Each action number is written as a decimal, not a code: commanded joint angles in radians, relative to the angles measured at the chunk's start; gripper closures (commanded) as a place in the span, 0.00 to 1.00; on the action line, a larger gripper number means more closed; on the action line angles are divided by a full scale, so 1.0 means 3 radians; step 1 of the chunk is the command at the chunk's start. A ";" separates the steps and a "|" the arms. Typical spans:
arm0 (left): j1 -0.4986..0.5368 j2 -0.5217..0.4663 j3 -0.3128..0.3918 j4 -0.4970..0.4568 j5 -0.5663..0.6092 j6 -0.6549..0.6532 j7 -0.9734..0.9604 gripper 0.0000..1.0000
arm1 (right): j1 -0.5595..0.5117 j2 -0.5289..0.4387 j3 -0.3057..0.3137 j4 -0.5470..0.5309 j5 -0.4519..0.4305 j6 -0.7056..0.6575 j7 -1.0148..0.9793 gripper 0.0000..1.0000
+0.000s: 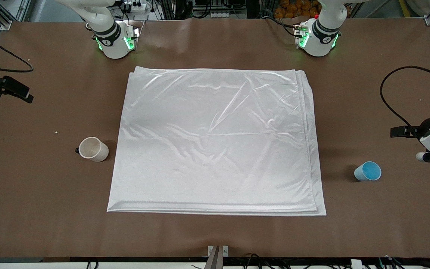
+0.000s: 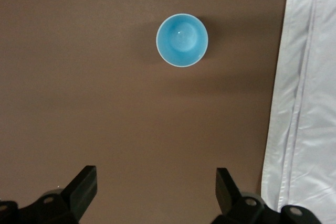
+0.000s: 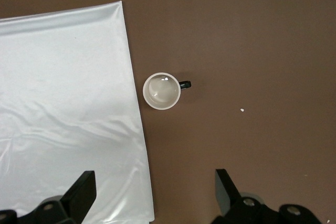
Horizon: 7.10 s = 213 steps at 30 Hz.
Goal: Place blue cup into white mug on cloth
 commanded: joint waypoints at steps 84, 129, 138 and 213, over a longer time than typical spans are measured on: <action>-0.0017 0.0888 -0.0128 0.0075 -0.0272 0.1326 -0.0592 1.00 | -0.0190 0.0865 0.0025 -0.1647 -0.0315 0.2687 -0.5241 0.00; 0.0014 0.0453 -0.0210 0.0080 -0.0896 0.0584 -0.0582 1.00 | -0.0358 0.1499 0.0025 -0.1683 -0.0315 0.3291 -0.5876 0.00; -0.0007 0.0331 -0.0205 0.0080 -0.0906 0.0487 -0.0607 1.00 | -0.0353 0.1510 0.0025 -0.1796 -0.0315 0.3429 -0.5917 0.06; -0.0804 0.0438 -0.0537 0.0162 -0.0871 0.0527 -0.2085 1.00 | 0.0776 0.1407 0.0822 -0.1162 -0.0253 0.2805 -0.3919 1.00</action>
